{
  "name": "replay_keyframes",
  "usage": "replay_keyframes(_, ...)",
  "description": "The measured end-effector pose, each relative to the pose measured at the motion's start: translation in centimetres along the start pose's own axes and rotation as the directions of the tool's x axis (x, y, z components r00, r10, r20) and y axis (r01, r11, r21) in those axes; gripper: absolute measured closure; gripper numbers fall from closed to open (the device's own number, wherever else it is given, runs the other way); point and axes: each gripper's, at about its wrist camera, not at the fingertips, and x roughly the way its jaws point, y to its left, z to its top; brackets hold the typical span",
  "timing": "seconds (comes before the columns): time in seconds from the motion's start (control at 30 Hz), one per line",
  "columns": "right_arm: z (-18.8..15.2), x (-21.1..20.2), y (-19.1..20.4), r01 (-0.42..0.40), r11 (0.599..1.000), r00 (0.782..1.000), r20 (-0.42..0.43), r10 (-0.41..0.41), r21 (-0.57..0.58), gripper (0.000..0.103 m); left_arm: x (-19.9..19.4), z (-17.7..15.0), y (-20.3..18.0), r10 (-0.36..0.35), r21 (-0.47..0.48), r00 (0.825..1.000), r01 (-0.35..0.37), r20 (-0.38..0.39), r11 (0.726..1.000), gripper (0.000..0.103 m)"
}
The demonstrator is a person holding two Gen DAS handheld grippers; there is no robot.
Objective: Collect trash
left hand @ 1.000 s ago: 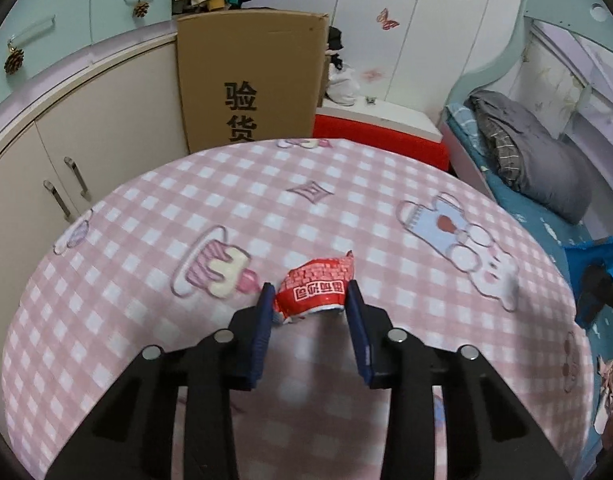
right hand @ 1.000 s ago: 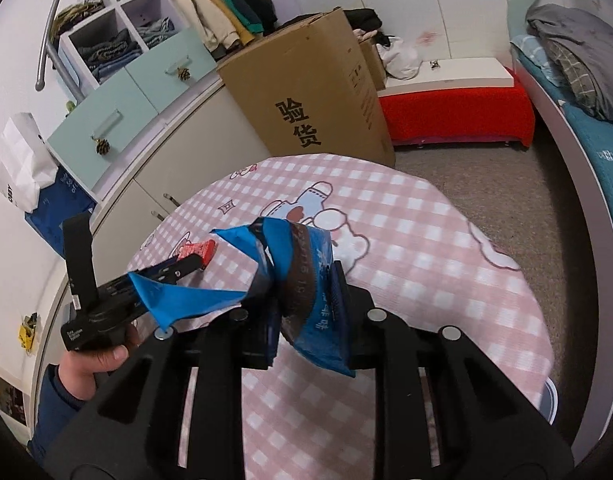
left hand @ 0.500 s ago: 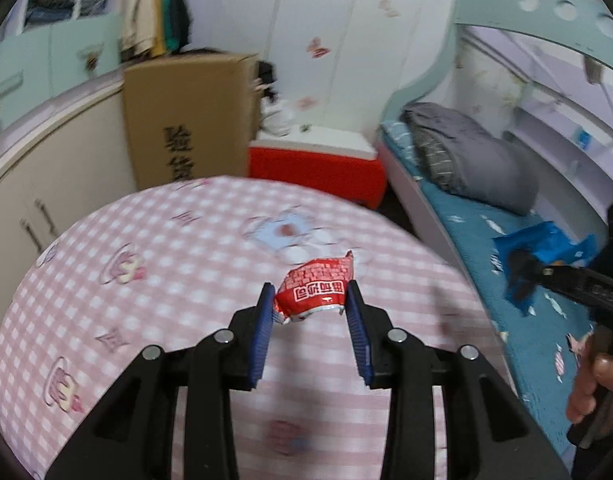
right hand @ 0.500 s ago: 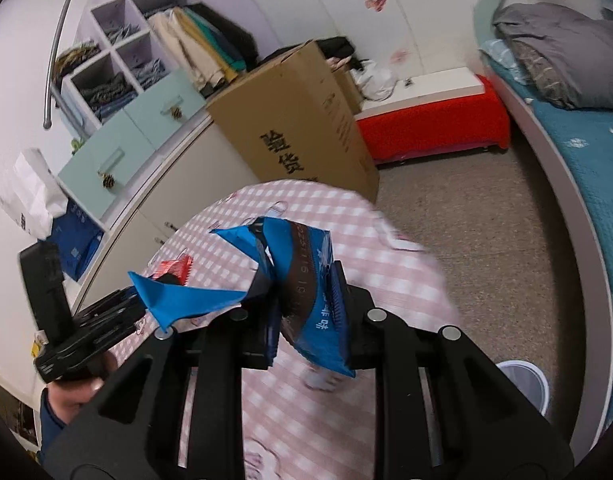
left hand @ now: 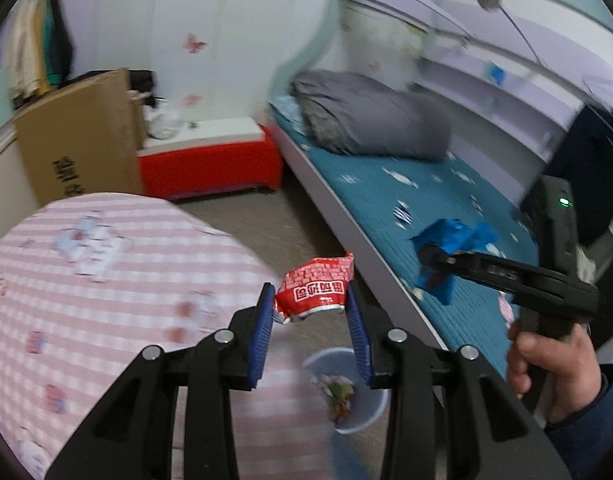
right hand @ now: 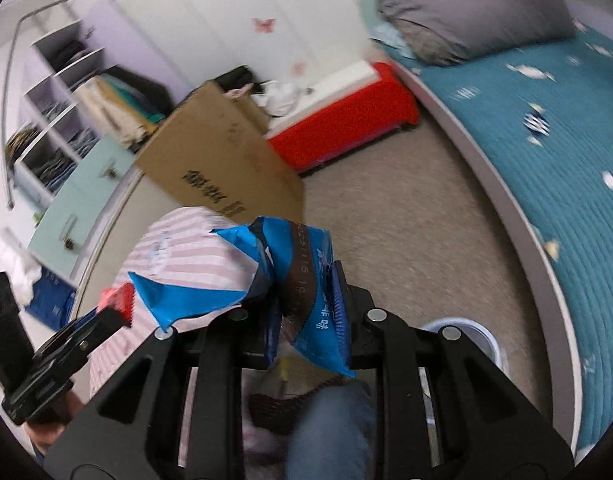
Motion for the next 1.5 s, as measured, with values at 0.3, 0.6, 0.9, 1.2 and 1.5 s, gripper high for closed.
replay_keyframes(0.3, -4.6, 3.7, -11.6, 0.098, 0.977, 0.987, -0.147, -0.071, 0.189, 0.080, 9.6, -4.7, -8.5, -0.012, 0.105, 0.975, 0.037, -0.223, 0.994, 0.068)
replay_keyframes(0.6, -10.2, 10.4, -18.6, 0.158, 0.932, 0.946, -0.320, -0.049, 0.326, 0.078, 19.4, -9.2, -9.4, 0.046, 0.116, 0.901, 0.005, -0.432, 0.993, 0.068)
replay_keyframes(0.9, -12.9, 15.5, -23.1, 0.214, 0.879, 0.908, -0.419, -0.017, 0.427, 0.052, 26.6, -12.1, -9.1, 0.082, 0.117, 0.818, -0.018, -0.569, 0.993, 0.066)
replay_keyframes(1.2, -14.0, 16.6, -25.3, 0.297, 0.841, 0.881, -0.470, -0.058, 0.452, 0.021, 28.5, -13.2, -8.6, 0.114, 0.145, 0.789, -0.032, -0.604, 0.989, 0.033)
replay_keyframes(1.5, -13.0, 13.2, -24.7, 0.319, 0.835, 0.897, -0.428, -0.112, 0.449, 0.006, 26.4, -11.4, -9.5, 0.108, 0.116, 0.819, -0.050, -0.564, 0.992, 0.022)
